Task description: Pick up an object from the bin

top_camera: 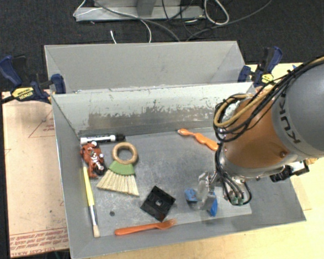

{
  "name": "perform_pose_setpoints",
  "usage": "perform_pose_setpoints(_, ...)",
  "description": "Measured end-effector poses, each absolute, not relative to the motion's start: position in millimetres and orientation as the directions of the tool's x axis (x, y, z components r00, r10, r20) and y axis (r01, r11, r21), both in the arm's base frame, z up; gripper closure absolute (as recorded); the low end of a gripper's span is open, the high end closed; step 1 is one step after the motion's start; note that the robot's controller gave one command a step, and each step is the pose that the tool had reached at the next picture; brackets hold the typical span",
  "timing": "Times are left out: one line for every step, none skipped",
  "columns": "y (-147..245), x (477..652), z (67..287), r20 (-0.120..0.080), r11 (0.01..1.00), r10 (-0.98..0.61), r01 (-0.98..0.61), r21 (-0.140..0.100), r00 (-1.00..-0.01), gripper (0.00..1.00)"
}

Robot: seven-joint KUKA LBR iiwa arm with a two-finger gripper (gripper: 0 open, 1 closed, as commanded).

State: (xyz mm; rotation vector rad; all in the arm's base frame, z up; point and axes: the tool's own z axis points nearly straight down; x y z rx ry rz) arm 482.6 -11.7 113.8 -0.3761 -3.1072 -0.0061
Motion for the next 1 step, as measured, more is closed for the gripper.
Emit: perform_pose_setpoints(-11.8,484.7,159.0,0.005,0.971,0.238,0.238,0.004,-0.971,1.0)
